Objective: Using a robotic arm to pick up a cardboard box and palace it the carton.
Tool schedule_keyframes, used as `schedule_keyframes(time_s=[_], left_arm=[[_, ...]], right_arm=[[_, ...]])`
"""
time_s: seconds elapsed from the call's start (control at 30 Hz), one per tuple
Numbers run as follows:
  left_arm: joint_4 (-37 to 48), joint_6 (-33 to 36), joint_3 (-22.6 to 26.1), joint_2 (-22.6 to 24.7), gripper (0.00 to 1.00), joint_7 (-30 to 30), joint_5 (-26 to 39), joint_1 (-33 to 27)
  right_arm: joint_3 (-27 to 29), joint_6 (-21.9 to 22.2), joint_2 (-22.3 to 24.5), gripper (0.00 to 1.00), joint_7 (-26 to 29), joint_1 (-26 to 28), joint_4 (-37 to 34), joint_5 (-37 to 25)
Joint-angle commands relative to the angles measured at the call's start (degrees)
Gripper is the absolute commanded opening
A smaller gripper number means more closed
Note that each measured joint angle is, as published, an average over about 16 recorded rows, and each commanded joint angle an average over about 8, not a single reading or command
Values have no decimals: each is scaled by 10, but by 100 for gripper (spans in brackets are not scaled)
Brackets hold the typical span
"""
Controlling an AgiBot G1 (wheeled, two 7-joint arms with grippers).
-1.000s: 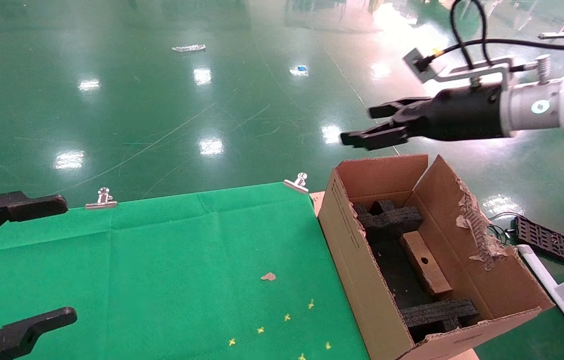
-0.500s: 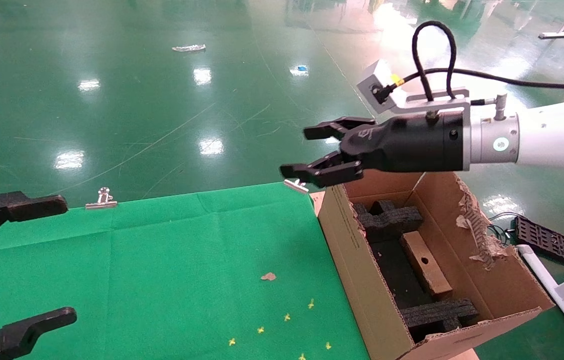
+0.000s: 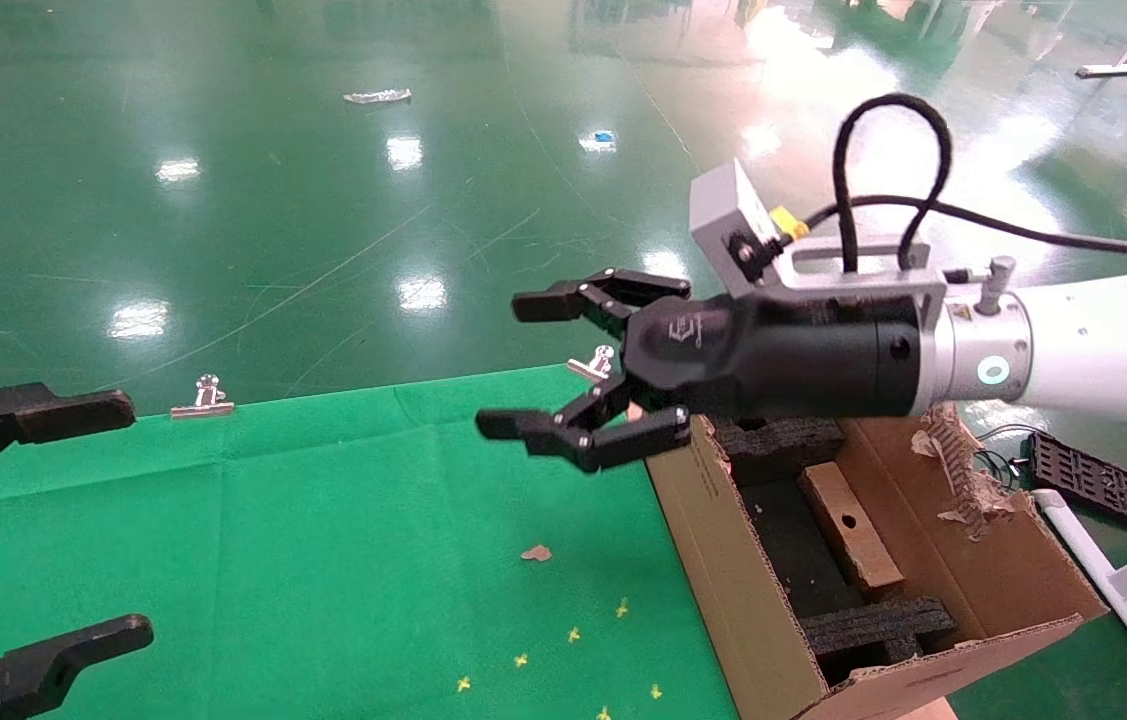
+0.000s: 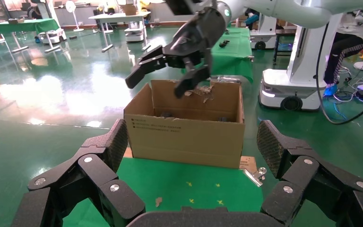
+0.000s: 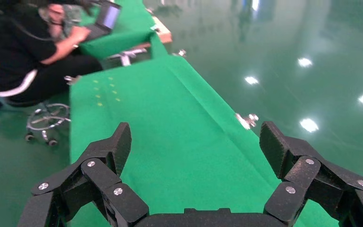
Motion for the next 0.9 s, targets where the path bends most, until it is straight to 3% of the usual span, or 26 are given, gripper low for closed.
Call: schedule_keyframes(time_s=[0.03, 0.53, 0.9], left_arm=[[0, 0, 0, 0, 100, 0, 0, 0], [0, 0, 0, 0, 100, 0, 0, 0], [0, 0, 0, 0, 100, 0, 0, 0]], right_arm=[[21, -6, 0, 100, -5, -20, 17, 8], [172, -45, 2, 100, -43, -167, 139, 63], [186, -48, 2, 100, -46, -180, 150, 69]])
